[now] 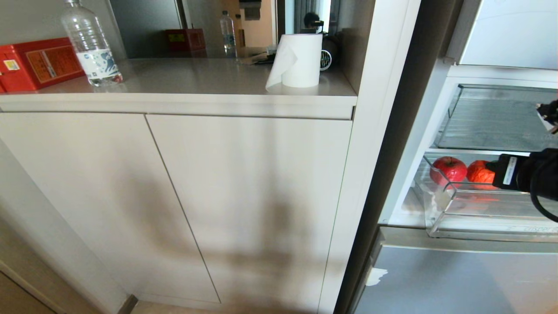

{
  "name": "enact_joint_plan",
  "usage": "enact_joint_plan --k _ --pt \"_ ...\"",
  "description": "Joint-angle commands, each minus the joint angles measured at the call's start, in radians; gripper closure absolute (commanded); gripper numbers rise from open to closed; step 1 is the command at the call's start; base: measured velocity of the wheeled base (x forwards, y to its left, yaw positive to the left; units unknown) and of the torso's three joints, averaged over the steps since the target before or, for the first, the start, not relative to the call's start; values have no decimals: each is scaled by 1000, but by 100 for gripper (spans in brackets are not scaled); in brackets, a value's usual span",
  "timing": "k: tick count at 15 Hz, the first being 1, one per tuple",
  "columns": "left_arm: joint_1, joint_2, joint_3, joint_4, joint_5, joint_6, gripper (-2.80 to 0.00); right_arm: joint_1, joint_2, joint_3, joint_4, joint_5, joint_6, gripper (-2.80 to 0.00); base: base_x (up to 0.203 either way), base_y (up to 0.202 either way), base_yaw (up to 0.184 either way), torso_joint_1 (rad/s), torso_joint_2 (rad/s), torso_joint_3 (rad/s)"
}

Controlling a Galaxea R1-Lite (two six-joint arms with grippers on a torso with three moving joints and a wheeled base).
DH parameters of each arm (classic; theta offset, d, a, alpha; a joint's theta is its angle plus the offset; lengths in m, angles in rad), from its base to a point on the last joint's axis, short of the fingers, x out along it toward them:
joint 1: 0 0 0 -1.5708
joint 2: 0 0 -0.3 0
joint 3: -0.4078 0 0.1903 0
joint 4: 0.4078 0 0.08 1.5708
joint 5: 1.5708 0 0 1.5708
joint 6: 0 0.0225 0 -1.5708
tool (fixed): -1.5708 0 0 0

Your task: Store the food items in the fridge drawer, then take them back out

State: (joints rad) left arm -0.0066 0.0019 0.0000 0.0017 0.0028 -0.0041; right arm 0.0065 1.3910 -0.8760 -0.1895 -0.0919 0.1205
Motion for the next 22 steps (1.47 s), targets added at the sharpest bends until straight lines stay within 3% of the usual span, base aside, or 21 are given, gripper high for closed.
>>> enact_joint_plan --k 1,5,11,16,22 --pt "0 1 0 0 0 0 0 -10 113 -67 27 0 -17 0 0 0 0 0 0 0" --pt "0 1 0 0 0 0 0 -40 234 -176 64 -2 -29 0 0 0 0 0 0 0" --pt "0 1 0 0 0 0 0 -74 277 -452 572 -8 -121 0 0 0 0 0 0 0" --pt "0 1 0 0 0 0 0 -144 230 -459 742 -6 -198 0 0 0 0 0 0 0" --pt "0 1 0 0 0 0 0 -150 118 -425 800 -2 -209 0 0 0 0 0 0 0"
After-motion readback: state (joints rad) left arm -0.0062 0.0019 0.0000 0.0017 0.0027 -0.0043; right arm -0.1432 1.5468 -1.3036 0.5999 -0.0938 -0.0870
